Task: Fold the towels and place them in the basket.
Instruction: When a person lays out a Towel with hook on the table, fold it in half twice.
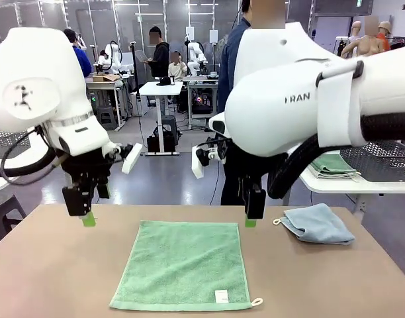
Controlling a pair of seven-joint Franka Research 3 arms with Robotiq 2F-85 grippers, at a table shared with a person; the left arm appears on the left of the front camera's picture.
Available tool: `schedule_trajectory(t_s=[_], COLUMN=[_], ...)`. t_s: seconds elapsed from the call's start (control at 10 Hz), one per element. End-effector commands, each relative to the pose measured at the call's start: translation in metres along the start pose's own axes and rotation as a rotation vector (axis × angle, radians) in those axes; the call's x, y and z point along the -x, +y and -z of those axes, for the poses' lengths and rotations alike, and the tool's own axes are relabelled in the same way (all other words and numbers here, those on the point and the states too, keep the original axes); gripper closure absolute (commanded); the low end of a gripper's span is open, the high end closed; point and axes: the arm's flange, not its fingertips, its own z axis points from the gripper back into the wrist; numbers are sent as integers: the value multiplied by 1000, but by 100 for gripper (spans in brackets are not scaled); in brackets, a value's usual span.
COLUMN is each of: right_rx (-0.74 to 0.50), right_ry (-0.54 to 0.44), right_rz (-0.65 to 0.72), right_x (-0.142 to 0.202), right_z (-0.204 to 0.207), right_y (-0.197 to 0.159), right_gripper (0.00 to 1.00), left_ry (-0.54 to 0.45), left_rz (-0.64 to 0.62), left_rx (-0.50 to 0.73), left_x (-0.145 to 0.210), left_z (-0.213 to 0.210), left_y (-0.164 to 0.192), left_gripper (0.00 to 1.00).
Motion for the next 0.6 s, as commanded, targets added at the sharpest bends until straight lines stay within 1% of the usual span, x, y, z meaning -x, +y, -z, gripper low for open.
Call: schedule_trajectory(t_s=[0.0,0.1,0.3,0.5], right_rx=[26,6,-28,-57], right_ry=[-1,-11,9,14], right_rz=[33,31,53,53], right_x=[4,3,-4,-13], right_z=[19,32,68,96], right_y=[12,14,21,26], right_gripper=[0,0,0,0], left_ry=[-18,-18,-10,7], left_rz=[-25,-27,-31,-28], left_rx=[-15,-4,23,27], left_x=[8,10,9,4], left_z=[34,54,90,115], left_y=[-14,-16,-22,-27], left_gripper=[0,0,0,0])
